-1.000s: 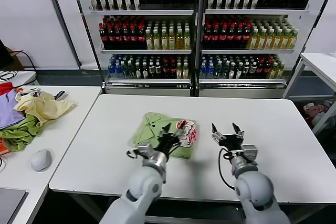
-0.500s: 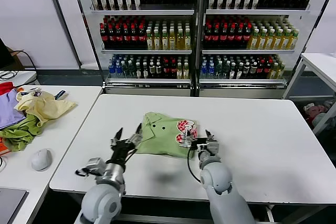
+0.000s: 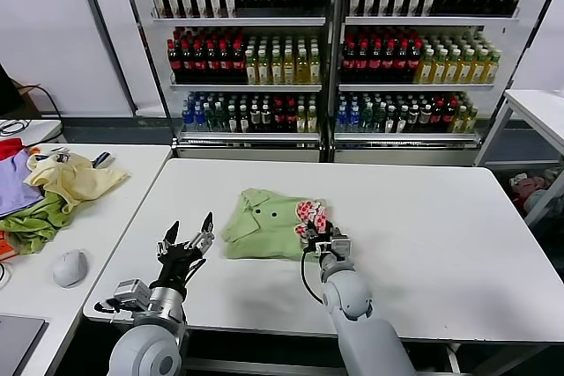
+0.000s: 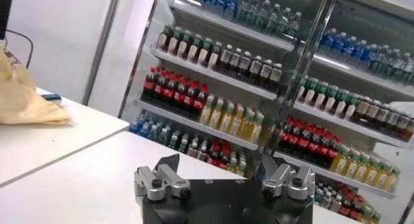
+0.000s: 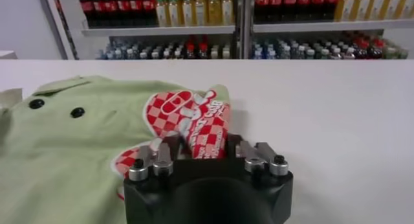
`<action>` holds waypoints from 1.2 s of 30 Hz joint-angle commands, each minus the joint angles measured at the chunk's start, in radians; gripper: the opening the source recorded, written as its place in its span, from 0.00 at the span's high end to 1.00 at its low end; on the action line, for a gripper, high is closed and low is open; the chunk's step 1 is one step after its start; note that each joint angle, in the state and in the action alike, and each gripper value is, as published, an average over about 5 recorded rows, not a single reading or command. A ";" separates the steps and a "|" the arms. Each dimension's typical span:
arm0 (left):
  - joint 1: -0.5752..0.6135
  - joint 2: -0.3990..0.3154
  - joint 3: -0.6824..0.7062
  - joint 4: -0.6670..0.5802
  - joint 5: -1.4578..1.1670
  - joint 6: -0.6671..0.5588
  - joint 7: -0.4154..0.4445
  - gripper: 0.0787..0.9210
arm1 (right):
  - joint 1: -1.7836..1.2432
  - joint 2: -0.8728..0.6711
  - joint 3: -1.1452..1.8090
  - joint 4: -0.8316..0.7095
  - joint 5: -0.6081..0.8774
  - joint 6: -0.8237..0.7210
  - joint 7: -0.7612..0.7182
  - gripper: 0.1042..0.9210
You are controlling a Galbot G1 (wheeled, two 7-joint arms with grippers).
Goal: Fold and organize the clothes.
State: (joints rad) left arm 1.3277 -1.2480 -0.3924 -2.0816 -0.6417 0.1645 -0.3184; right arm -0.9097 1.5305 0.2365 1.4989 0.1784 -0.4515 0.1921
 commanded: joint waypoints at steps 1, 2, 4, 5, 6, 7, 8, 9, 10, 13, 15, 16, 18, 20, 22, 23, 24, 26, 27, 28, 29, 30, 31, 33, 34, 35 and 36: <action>0.033 0.010 -0.021 -0.021 0.005 -0.007 -0.001 0.12 | 0.083 -0.099 0.017 -0.062 -0.046 0.031 -0.058 0.55; 0.033 0.009 -0.018 -0.021 0.006 -0.007 -0.001 0.12 | 0.096 -0.117 0.025 -0.067 -0.051 0.033 -0.068 0.59; 0.031 0.006 -0.013 -0.021 0.009 -0.006 -0.001 0.12 | 0.120 -0.148 0.038 -0.078 -0.063 0.038 -0.090 0.63; 0.031 0.005 -0.010 -0.022 0.011 -0.006 -0.001 0.12 | 0.131 -0.165 0.046 -0.085 -0.073 0.041 -0.104 0.66; 0.030 0.004 -0.006 -0.022 0.014 -0.006 -0.001 0.12 | 0.141 -0.180 0.055 -0.092 -0.083 0.047 -0.120 0.68; 0.030 0.003 -0.003 -0.023 0.018 -0.006 -0.001 0.12 | 0.149 -0.192 0.063 -0.100 -0.098 0.057 -0.138 0.70; 0.029 0.002 0.001 -0.024 0.022 -0.006 -0.001 0.12 | 0.155 -0.204 0.070 -0.107 -0.113 0.069 -0.155 0.74; 0.029 0.002 0.006 -0.024 0.027 -0.006 0.000 0.12 | 0.159 -0.213 0.076 -0.112 -0.129 0.085 -0.173 0.76; 0.028 0.001 0.011 -0.024 0.033 -0.006 0.000 0.12 | 0.160 -0.220 0.080 -0.116 -0.143 0.103 -0.189 0.78; 0.027 -0.004 0.029 -0.024 0.060 -0.009 0.002 0.12 | 0.145 -0.236 0.086 -0.112 -0.173 0.181 -0.212 0.85; 0.027 -0.009 0.042 -0.027 0.086 -0.012 0.005 0.12 | 0.116 -0.239 0.094 -0.089 -0.181 0.235 -0.199 0.88; 0.027 -0.012 0.048 -0.030 0.101 -0.013 0.006 0.12 | 0.097 -0.239 0.099 -0.073 -0.183 0.257 -0.186 0.87; 0.029 -0.016 0.059 -0.036 0.126 -0.013 0.008 0.12 | 0.046 -0.240 0.115 -0.026 -0.177 0.305 -0.154 0.83; 0.031 -0.019 0.069 -0.044 0.147 -0.012 0.010 0.12 | -0.012 -0.246 0.137 0.033 -0.162 0.333 -0.123 0.75; 0.035 -0.022 0.079 -0.053 0.167 -0.012 0.012 0.12 | -0.075 -0.256 0.165 0.103 -0.136 0.333 -0.101 0.69; 0.037 -0.024 0.083 -0.058 0.176 -0.012 0.014 0.12 | -0.107 -0.262 0.181 0.137 -0.118 0.325 -0.095 0.65; 0.040 -0.026 0.086 -0.063 0.184 -0.012 0.015 0.12 | -0.140 -0.267 0.197 0.174 -0.097 0.321 -0.090 0.61; 0.048 -0.030 0.090 -0.075 0.198 -0.013 0.019 0.12 | -0.205 -0.274 0.229 0.254 -0.064 0.313 -0.085 0.54; 0.053 -0.032 0.091 -0.082 0.204 -0.013 0.022 0.12 | -0.244 -0.277 0.248 0.302 -0.049 0.310 -0.085 0.51; 0.058 -0.033 0.092 -0.088 0.211 -0.014 0.024 0.12 | -0.282 -0.278 0.265 0.352 -0.038 0.306 -0.086 0.48; 0.064 -0.034 0.092 -0.095 0.217 -0.014 0.027 0.12 | -0.323 -0.277 0.282 0.402 -0.031 0.302 -0.089 0.43; 0.070 -0.034 0.092 -0.102 0.224 -0.014 0.030 0.12 | -0.369 -0.274 0.298 0.451 -0.025 0.302 -0.095 0.40; 0.076 -0.034 0.091 -0.108 0.229 -0.014 0.032 0.12 | -0.416 -0.270 0.312 0.499 -0.019 0.303 -0.101 0.37; 0.089 -0.034 0.088 -0.121 0.236 -0.010 0.035 0.12 | -0.500 -0.257 0.332 0.570 -0.015 0.310 -0.116 0.31; 0.095 -0.035 0.086 -0.127 0.240 -0.006 0.036 0.12 | -0.537 -0.249 0.341 0.594 -0.015 0.315 -0.123 0.28; 0.100 -0.035 0.084 -0.131 0.244 -0.002 0.038 0.12 | -0.570 -0.236 0.350 0.612 -0.016 0.319 -0.131 0.24; 0.105 -0.036 0.081 -0.136 0.248 0.002 0.039 0.12 | -0.601 -0.223 0.359 0.627 -0.016 0.324 -0.138 0.21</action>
State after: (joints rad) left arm 1.3962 -1.2808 -0.3159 -2.1751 -0.4524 0.1525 -0.2848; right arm -1.1274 1.2849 0.4693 1.7671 0.1163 -0.1765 0.0775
